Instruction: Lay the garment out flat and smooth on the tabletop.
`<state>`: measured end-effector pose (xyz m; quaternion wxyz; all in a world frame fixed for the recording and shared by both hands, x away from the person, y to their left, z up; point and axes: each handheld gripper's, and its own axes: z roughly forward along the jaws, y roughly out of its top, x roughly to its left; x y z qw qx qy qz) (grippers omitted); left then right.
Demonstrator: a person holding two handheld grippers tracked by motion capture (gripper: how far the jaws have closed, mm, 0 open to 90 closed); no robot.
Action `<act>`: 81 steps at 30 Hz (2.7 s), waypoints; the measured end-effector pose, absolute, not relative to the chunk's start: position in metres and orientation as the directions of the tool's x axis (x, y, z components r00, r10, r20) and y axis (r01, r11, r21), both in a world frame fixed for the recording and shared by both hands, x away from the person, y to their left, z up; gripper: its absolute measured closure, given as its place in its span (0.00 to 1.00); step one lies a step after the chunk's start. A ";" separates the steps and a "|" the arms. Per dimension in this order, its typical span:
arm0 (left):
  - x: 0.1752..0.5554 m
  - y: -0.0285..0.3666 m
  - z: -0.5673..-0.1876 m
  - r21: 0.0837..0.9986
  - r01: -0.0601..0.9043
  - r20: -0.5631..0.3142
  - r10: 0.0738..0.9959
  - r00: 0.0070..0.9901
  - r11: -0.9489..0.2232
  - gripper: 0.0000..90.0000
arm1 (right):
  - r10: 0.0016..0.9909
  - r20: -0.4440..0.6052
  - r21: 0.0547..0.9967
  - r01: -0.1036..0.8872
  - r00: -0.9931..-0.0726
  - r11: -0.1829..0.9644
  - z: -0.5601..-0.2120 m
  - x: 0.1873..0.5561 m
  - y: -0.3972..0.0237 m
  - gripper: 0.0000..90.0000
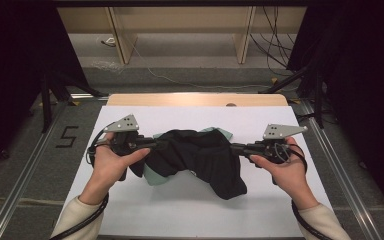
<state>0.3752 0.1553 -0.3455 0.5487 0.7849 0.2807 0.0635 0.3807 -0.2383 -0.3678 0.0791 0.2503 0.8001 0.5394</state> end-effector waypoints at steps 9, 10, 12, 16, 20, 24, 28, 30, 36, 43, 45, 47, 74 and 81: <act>0.362 0.146 -0.358 0.863 0.403 -0.237 0.459 0.856 -0.305 0.95 | 0.466 0.174 0.893 0.339 -0.868 0.298 -0.378 0.365 -0.257 0.96; 0.359 0.146 -0.359 0.859 0.405 -0.241 0.450 0.860 -0.313 0.95 | 0.464 0.174 0.892 0.339 -0.868 0.299 -0.379 0.363 -0.259 0.96; 0.355 0.146 -0.360 0.857 0.407 -0.245 0.443 0.862 -0.318 0.95 | 0.455 0.177 0.892 0.338 -0.873 0.302 -0.380 0.358 -0.263 0.96; 0.348 0.145 -0.361 0.856 0.403 -0.248 0.428 0.869 -0.324 0.95 | 0.431 0.189 0.894 0.337 -0.882 0.297 -0.379 0.348 -0.269 0.96; 0.343 0.143 -0.367 0.850 0.409 -0.255 0.421 0.870 -0.331 0.95 | 0.415 0.190 0.889 0.335 -0.890 0.312 -0.381 0.341 -0.272 0.96; 0.341 0.143 -0.371 0.844 0.416 -0.263 0.415 0.871 -0.338 0.95 | 0.412 0.209 0.885 0.351 -0.887 0.306 -0.386 0.338 -0.275 0.96; 0.338 0.142 -0.372 0.844 0.412 -0.260 0.410 0.874 -0.344 0.95 | 0.404 0.211 0.884 0.350 -0.890 0.311 -0.387 0.335 -0.274 0.96; 0.337 0.142 -0.371 0.843 0.410 -0.257 0.408 0.876 -0.349 0.95 | 0.403 0.210 0.883 0.349 -0.891 0.313 -0.387 0.334 -0.274 0.96; 0.337 0.141 -0.371 0.842 0.409 -0.255 0.410 0.876 -0.351 0.95 | 0.404 0.211 0.883 0.351 -0.890 0.312 -0.388 0.333 -0.274 0.96; 0.335 0.140 -0.371 0.839 0.409 -0.258 0.398 0.880 -0.359 0.95 | 0.394 0.230 0.881 0.363 -0.890 0.304 -0.390 0.332 -0.276 0.96; 0.334 0.139 -0.371 0.838 0.406 -0.257 0.393 0.883 -0.364 0.95 | 0.392 0.241 0.881 0.370 -0.888 0.296 -0.392 0.332 -0.277 0.96; 0.333 0.139 -0.370 0.839 0.404 -0.255 0.392 0.884 -0.366 0.95 | 0.390 0.253 0.879 0.378 -0.886 0.290 -0.393 0.330 -0.279 0.96; 0.309 0.134 -0.359 0.842 0.365 -0.240 0.330 0.913 -0.397 0.95 | 0.320 0.285 0.892 0.373 -0.903 0.257 -0.389 0.307 -0.288 0.96; 0.294 0.133 -0.351 0.845 0.336 -0.224 0.296 0.929 -0.415 0.95 | 0.292 0.276 0.900 0.353 -0.916 0.258 -0.382 0.293 -0.288 0.96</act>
